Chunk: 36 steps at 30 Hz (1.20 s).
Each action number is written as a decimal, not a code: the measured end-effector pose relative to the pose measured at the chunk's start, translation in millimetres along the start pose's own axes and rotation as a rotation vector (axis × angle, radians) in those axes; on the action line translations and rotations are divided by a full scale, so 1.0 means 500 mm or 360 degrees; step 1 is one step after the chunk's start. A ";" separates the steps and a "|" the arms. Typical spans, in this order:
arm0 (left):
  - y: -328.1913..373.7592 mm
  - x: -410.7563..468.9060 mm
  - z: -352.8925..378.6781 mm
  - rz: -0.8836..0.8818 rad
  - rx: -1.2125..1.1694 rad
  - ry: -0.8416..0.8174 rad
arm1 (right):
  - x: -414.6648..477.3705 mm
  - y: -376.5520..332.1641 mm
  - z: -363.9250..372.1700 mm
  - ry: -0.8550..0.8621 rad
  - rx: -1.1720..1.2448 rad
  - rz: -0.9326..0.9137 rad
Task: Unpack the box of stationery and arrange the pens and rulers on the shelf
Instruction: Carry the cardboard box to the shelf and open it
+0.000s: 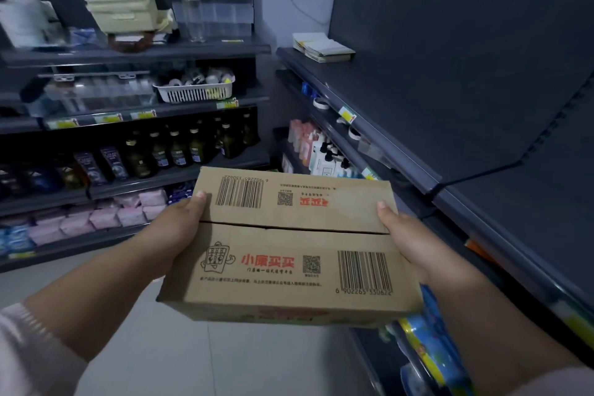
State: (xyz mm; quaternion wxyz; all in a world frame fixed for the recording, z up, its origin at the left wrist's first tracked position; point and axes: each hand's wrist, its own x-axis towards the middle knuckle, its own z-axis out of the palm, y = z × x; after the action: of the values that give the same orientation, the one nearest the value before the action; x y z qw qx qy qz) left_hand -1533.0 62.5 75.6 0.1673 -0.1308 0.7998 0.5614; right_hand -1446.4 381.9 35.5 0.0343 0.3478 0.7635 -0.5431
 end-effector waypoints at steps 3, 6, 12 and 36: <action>0.037 0.088 0.004 -0.0019 -0.0011 -0.0009 | 0.077 -0.066 0.022 -0.0014 -0.0054 -0.0032; 0.059 0.179 0.013 -0.0061 -0.0020 0.0024 | 0.170 -0.122 0.046 -0.0089 -0.0057 -0.0020; 0.113 0.354 0.043 -0.0124 -0.0011 0.0176 | 0.400 -0.212 0.083 -0.0275 -0.0112 0.0014; 0.194 1.010 0.067 -0.0205 -0.0121 0.0246 | 0.982 -0.454 0.346 -0.0364 -0.0160 0.0009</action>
State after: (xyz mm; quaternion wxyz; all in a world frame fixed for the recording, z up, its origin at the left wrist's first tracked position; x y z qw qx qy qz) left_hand -2026.9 115.9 -61.2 0.1360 -0.2311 0.7784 0.5676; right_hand -2002.8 438.6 -63.3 0.1402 0.2834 0.7799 -0.5402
